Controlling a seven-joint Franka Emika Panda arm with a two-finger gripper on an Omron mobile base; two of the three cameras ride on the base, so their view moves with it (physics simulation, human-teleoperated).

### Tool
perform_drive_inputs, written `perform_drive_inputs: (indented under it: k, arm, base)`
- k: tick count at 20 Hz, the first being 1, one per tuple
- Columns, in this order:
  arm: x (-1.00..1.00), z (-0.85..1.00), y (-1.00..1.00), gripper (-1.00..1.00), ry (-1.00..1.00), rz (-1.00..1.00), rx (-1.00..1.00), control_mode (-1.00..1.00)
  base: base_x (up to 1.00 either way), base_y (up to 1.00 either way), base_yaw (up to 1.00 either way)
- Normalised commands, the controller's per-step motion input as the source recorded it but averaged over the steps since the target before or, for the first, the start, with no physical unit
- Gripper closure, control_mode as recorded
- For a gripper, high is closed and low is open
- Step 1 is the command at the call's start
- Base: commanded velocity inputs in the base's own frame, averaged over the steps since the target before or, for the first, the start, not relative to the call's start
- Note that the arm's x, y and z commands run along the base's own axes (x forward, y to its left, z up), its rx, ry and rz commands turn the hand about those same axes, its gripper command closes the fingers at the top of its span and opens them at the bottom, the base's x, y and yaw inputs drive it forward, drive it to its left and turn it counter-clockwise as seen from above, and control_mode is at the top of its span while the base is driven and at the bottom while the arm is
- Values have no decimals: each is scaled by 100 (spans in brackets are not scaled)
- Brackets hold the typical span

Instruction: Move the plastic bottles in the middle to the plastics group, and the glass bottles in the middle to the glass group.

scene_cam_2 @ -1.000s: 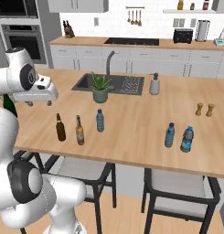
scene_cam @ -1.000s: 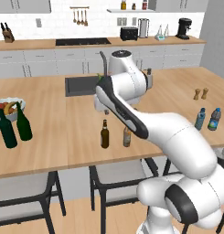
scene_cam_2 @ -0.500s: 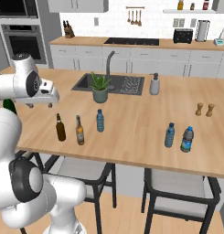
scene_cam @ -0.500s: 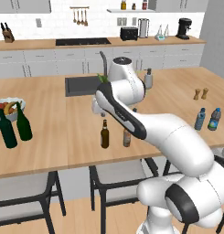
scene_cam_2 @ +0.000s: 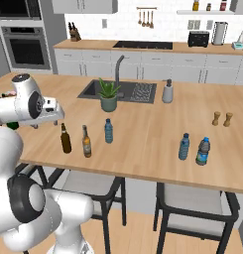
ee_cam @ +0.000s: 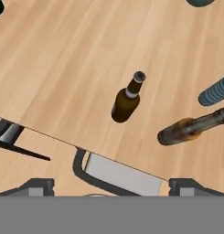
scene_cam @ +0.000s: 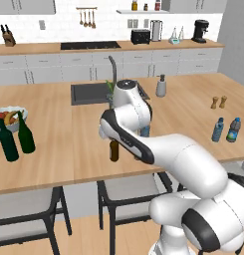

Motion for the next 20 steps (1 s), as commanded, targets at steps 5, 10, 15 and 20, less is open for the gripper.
perform_drive_inputs:
  k: [5,10,15,20]
  arm:
    - [37,-42,-4,-100,-10,7,0,-100]
    - [46,-40,0,-100,-8,2,0,-100]
    - [41,-29,0,-100,-1,0,0,-100]
    - [4,-2,0,-100,0,0,1,-100]
  base:
    - [0,0,0]
    - [0,0,0]
    - [0,0,0]
    - [0,0,0]
